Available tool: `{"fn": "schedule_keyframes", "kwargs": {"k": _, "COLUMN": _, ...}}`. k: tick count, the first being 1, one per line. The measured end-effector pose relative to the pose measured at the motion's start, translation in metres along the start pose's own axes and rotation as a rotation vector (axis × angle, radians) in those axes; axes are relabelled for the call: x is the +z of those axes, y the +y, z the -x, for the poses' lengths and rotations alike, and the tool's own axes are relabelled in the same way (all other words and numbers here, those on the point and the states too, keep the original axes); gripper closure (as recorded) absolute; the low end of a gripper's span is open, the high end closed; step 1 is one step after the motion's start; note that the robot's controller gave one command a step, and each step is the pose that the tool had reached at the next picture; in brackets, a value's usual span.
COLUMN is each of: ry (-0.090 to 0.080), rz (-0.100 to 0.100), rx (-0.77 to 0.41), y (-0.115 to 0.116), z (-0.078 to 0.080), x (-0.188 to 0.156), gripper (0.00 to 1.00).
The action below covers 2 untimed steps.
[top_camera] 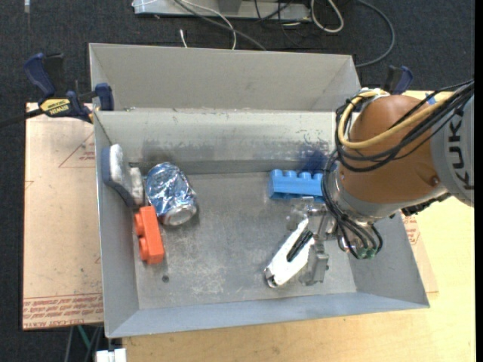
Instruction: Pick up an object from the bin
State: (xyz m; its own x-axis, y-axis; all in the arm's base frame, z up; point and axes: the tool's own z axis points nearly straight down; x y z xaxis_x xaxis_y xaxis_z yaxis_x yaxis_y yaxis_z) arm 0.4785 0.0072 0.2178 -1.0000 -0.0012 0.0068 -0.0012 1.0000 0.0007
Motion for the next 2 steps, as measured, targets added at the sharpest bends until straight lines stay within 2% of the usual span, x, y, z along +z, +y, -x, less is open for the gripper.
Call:
{"fn": "schedule_keyframes", "kwargs": {"k": 1, "ry": -0.007, "rz": 0.000, "rx": 0.001, "y": 0.000, "z": 0.001, "x": -0.003, "gripper": 0.00}}
{"fn": "schedule_keyframes", "kwargs": {"k": 2, "ry": -0.009, "rz": -0.001, "rx": -0.356, "y": -0.018, "z": 0.032, "x": 0.094, "gripper": 0.00}}
